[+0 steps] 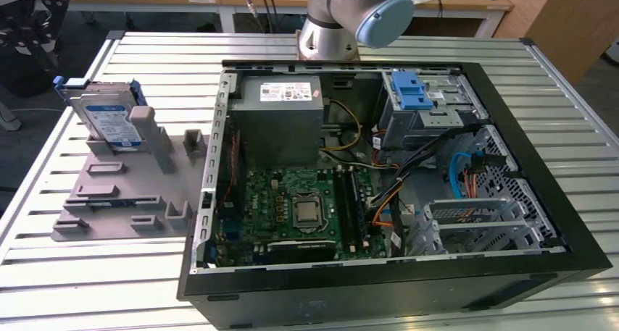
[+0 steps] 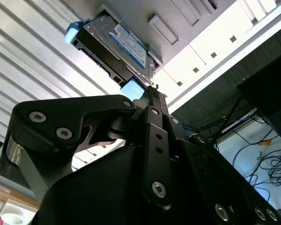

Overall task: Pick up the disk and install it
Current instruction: 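Pick up the disk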

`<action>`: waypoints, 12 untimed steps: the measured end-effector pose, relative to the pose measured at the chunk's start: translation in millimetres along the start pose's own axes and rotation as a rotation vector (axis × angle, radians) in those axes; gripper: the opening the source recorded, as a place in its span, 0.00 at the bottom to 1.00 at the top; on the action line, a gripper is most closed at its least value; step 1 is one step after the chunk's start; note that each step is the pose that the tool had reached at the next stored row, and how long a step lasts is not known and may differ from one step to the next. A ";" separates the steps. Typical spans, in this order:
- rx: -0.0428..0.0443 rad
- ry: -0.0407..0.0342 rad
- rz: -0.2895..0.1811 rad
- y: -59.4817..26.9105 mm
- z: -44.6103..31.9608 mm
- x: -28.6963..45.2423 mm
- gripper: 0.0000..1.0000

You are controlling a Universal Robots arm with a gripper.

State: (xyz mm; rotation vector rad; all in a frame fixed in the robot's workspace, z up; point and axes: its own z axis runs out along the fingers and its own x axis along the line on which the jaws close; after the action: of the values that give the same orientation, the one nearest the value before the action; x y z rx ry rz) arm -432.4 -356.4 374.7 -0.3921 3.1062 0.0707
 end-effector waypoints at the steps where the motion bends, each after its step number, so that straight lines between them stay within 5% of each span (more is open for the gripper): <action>1: -0.0002 0.0005 -0.011 0.0 0.0 0.0 0.11; 12: -0.0020 0.0057 -0.132 0.0 0.1 0.0 0.11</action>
State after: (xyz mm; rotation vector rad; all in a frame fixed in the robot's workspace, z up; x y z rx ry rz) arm -432.4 -356.4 374.7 -0.5969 3.0764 0.0716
